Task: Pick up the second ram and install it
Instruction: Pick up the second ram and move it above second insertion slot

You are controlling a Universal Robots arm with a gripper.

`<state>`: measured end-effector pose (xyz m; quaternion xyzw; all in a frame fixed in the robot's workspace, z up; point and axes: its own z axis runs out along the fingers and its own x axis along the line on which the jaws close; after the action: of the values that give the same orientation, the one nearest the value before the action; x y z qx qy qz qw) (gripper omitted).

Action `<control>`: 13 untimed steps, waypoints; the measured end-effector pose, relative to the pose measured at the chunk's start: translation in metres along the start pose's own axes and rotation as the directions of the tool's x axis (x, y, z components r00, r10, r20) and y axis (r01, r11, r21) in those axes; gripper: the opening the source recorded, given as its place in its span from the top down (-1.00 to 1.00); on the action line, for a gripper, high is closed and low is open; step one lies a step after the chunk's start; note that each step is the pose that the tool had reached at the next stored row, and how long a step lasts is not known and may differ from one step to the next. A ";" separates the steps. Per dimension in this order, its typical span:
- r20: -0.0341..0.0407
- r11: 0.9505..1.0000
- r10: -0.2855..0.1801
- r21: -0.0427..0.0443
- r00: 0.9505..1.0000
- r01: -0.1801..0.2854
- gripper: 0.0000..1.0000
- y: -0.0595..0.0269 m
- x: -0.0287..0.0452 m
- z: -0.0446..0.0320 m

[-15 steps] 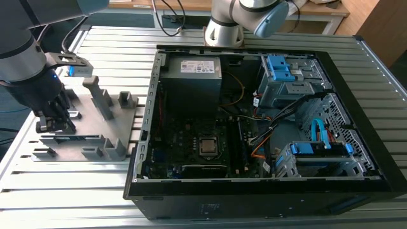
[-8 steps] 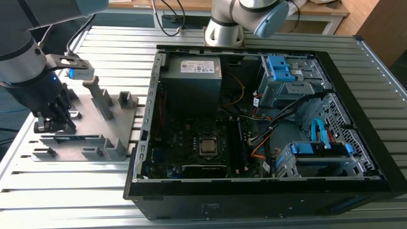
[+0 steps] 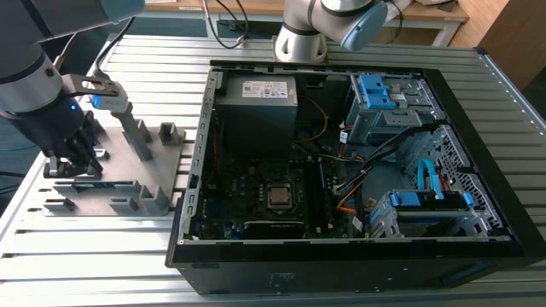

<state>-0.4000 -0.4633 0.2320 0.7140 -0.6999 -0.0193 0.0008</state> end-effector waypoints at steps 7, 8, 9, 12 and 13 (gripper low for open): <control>0.001 0.999 0.034 0.001 0.999 -0.034 0.80 0.0001 0.0000 0.0003; 0.001 0.999 0.034 0.001 0.999 -0.034 0.77 0.0001 0.0000 0.0003; 0.001 0.999 0.035 0.001 0.999 -0.035 0.77 0.0001 0.0000 0.0003; 0.001 0.999 0.036 0.001 0.999 -0.036 0.53 0.0001 0.0000 0.0003; 0.001 0.999 0.036 0.001 0.999 -0.036 0.53 0.0001 0.0000 0.0003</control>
<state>-0.4001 -0.4634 0.2317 0.7013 -0.7126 -0.0193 0.0005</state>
